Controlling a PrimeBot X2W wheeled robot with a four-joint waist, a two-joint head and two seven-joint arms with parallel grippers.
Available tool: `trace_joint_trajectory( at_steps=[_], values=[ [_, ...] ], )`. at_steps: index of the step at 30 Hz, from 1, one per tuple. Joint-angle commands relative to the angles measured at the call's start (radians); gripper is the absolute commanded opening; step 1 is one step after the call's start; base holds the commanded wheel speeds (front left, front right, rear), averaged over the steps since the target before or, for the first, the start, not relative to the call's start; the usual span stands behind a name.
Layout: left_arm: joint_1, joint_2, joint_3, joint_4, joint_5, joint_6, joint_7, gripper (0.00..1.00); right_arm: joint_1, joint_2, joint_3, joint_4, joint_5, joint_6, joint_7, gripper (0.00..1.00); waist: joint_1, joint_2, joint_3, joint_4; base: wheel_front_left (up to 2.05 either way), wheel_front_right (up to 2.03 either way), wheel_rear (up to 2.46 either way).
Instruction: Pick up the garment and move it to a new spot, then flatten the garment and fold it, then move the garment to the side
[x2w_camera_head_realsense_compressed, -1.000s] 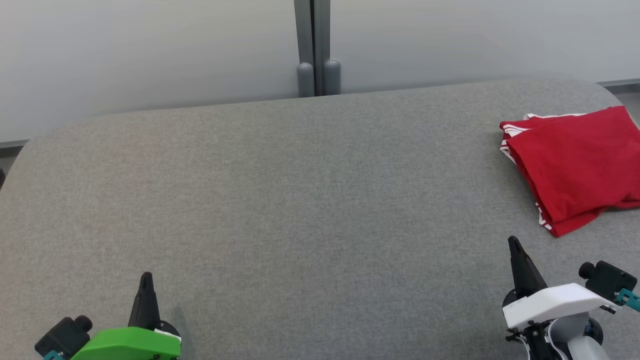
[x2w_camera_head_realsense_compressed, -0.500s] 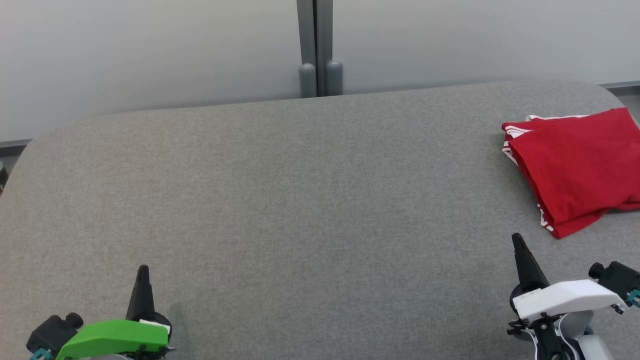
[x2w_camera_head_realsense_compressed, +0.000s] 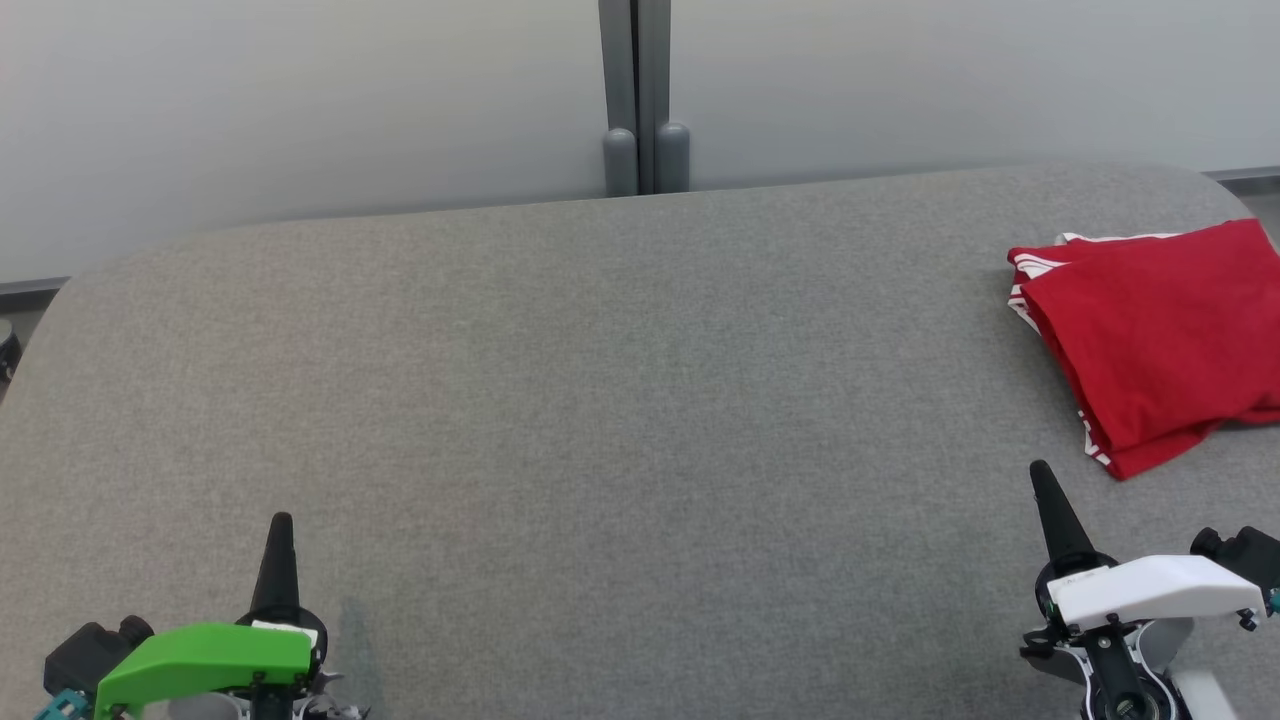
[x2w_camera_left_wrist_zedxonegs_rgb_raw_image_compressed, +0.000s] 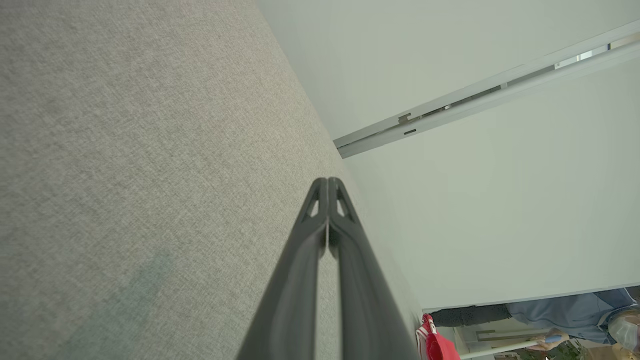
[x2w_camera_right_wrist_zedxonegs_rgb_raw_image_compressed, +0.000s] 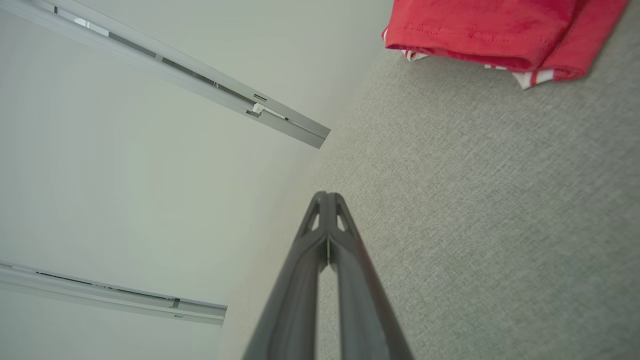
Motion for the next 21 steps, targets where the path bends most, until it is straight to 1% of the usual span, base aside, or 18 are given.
trace_joint_trajectory(
  at_steps=[1, 21],
  values=[
    [-0.027, 0.006, 0.006, -0.011, -0.025, 0.002, 0.006, 0.00, -0.020, -0.006, -0.004, -0.014, 0.027, 0.000, 0.007, 0.00, 0.0000, 0.0000, 0.000, 0.001, 0.00, 0.00, 0.00],
    [-0.049, 0.007, 0.026, -0.018, -0.181, 0.003, 0.055, 0.00, -0.024, -0.007, -0.020, -0.021, 0.213, -0.001, 0.055, 0.00, 0.0000, 0.0000, -0.003, 0.008, 0.00, 0.00, 0.00]
  ],
)
